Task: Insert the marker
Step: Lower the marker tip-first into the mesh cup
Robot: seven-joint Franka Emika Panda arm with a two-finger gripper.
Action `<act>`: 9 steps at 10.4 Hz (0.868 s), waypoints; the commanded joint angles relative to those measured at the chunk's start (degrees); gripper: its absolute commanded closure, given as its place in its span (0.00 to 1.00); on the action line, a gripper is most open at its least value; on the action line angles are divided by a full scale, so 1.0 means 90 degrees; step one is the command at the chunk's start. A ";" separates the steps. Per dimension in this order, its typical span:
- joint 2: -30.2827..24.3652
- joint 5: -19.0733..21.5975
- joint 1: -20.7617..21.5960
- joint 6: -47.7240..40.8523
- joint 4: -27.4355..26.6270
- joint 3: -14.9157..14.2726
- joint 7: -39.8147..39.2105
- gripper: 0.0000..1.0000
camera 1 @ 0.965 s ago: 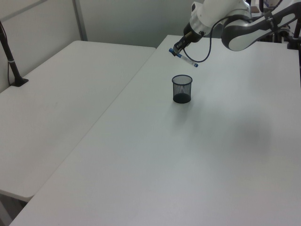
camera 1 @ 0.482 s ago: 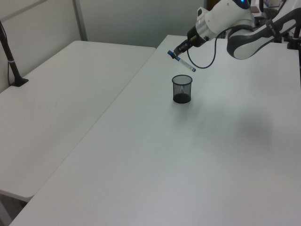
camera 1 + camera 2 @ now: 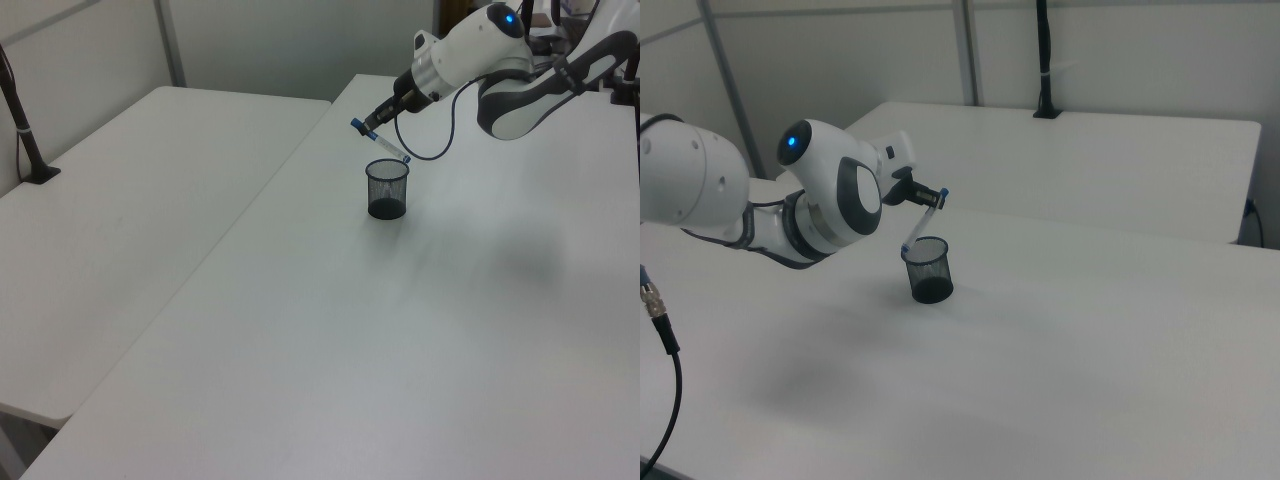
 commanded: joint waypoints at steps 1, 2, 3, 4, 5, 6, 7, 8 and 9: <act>0.0419 -0.0392 0.0013 0.0145 0.0390 -0.0054 0.0203 0.90; 0.0536 -0.0393 0.0013 0.0135 0.0546 -0.0054 0.0203 0.89; 0.0653 -0.0393 0.0032 0.0135 0.0682 -0.0054 0.0203 0.89; 0.0703 -0.0393 0.0052 0.0135 0.0713 -0.0054 0.0203 0.89; 0.0713 -0.0393 0.0071 0.0135 0.0713 -0.0054 0.0193 0.86; 0.0713 -0.0412 0.0091 0.0135 0.0704 -0.0054 0.0193 0.84; 0.0703 -0.0441 0.0091 0.0125 0.0684 -0.0054 0.0193 0.83; 0.0694 -0.0461 0.0101 0.0125 0.0665 -0.0054 0.0193 0.83; 0.0684 -0.0461 0.0091 0.0116 0.0645 -0.0054 0.0193 0.80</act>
